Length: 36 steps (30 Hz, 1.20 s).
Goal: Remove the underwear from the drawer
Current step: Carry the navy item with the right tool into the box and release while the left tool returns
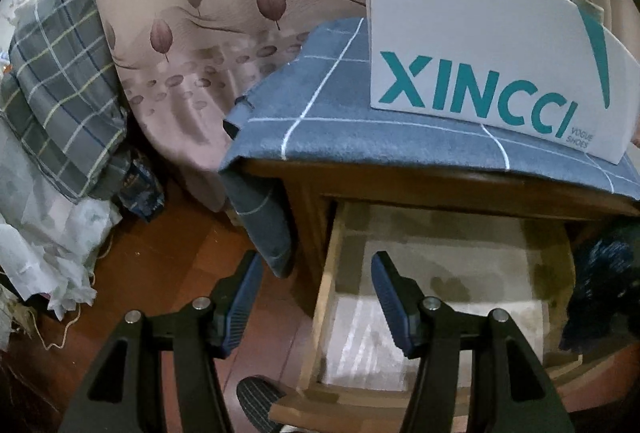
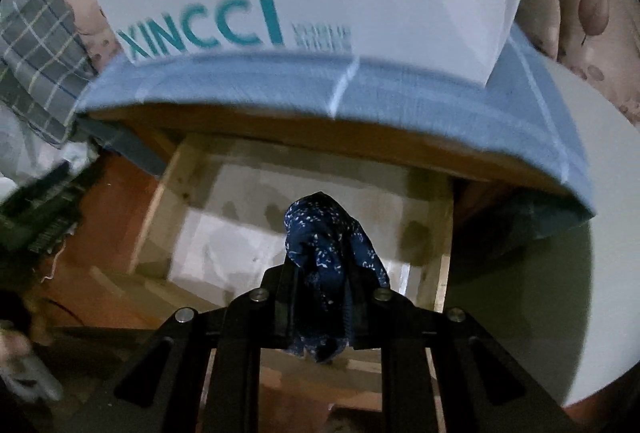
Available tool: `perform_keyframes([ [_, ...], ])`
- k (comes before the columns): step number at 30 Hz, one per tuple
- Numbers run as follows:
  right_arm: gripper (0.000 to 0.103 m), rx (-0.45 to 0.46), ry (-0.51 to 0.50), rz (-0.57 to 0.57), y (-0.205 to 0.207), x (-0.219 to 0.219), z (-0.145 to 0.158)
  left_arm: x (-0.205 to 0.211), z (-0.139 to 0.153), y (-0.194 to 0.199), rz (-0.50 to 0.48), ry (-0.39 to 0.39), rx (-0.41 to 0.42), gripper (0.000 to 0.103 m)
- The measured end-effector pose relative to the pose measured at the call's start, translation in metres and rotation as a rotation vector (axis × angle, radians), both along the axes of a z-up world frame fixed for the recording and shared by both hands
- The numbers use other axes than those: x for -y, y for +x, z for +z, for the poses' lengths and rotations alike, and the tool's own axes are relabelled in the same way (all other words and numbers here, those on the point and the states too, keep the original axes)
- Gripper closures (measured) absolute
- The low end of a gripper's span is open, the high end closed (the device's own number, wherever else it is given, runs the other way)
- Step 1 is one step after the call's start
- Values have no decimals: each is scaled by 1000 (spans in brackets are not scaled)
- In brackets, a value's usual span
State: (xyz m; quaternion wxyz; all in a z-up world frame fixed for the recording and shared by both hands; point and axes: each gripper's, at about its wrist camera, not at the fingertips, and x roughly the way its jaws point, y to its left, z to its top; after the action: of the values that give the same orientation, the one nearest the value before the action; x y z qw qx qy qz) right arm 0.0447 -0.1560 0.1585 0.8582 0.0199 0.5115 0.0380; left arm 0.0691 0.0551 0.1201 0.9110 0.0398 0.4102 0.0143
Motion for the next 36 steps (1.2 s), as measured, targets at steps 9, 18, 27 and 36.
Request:
perform_keyframes([
  [9,86,99,0,34,-1,-6,99,-7,-2,3,8,-43,-22,45],
  [18,86,241,-43,-18,52,14,198,-20,0,5,43,-97,-35,45],
  [27,84,250,-143,-93,135,26,209,-21,0,7,54,-95,-30,45],
  [36,85,139,-205,-118,173,32,151,-16,4,3,43,-66,-1,45],
])
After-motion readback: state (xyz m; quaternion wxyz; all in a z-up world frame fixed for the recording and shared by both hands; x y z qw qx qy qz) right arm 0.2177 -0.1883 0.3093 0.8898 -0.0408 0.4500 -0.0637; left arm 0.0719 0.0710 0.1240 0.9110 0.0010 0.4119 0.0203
